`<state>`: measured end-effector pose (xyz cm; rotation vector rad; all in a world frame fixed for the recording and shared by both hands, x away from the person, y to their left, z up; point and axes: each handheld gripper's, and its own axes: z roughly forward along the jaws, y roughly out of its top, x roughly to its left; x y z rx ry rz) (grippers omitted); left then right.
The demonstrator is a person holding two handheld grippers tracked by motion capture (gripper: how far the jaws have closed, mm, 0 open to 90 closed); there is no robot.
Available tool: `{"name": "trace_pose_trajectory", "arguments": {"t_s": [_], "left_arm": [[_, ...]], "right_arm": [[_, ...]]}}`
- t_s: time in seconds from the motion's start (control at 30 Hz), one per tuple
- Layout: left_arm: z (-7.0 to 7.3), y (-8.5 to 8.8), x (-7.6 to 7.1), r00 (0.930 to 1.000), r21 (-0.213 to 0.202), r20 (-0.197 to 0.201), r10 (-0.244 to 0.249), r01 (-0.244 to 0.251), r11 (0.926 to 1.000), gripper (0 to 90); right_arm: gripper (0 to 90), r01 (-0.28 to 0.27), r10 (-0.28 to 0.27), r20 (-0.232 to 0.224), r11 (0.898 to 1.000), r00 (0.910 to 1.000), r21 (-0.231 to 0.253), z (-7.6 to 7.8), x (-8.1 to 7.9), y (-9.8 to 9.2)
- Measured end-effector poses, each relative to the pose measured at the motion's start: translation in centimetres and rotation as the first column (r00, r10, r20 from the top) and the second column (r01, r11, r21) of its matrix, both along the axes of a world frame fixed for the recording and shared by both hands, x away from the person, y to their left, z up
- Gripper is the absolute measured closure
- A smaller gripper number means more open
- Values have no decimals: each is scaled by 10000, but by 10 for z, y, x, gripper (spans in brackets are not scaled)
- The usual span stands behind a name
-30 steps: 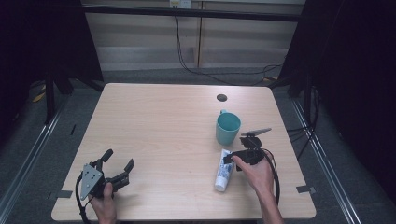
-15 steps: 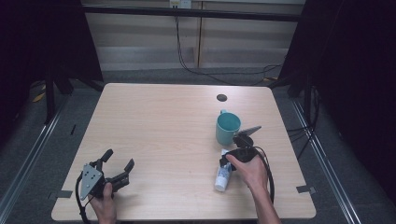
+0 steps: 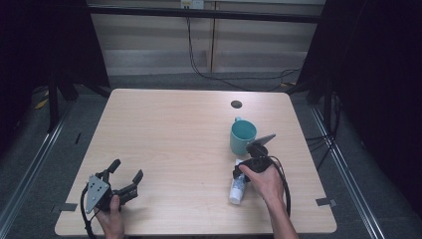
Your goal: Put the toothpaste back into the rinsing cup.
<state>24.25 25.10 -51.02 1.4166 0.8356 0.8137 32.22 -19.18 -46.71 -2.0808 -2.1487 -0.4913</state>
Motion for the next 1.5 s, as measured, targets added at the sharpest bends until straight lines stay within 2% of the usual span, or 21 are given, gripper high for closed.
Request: {"name": "trace_pose_trajectory", "arguments": {"t_s": [0.13,0.23,0.47,0.73,0.87,1.0,1.1,1.23,1.5], "left_arm": [[0,0,0,10000,-48,-23,-38,38,10000,156],[0,0,0,10000,10,2,21,-21,10000,156],[0,0,0,10000,-11,-5,-19,19,10000,156],[0,0,0,10000,-16,-7,-21,21,10000,156],[0,0,0,10000,-24,-11,-25,25,10000,156],[0,0,0,10000,14,-13,-30,30,10000,156],[0,0,0,10000,-48,-23,-39,39,10000,156],[0,0,0,10000,6,-13,-34,34,10000,156],[0,0,0,10000,-12,-2,2,-2,10000,156]], "right_arm": [[391,-198,200,-183,9997,9996,106,-2,2,2],[429,-395,393,-285,9992,9988,-61,-2,2,3],[454,-984,976,-280,9948,9948,-273,-1,2,7],[460,-1358,1342,-313,9891,9905,-565,-1,3,10],[517,-1487,1468,-371,9874,9885,-547,-1,4,10],[584,-1552,1543,-255,9872,9877,-371,-1,3,8],[629,-1708,1705,-107,9840,9853,-513,2,1,10],[657,-1761,1763,-32,9824,9843,-620,4,0,12],[684,-1894,1905,183,9806,9815,-501,5,-3,10]]}}
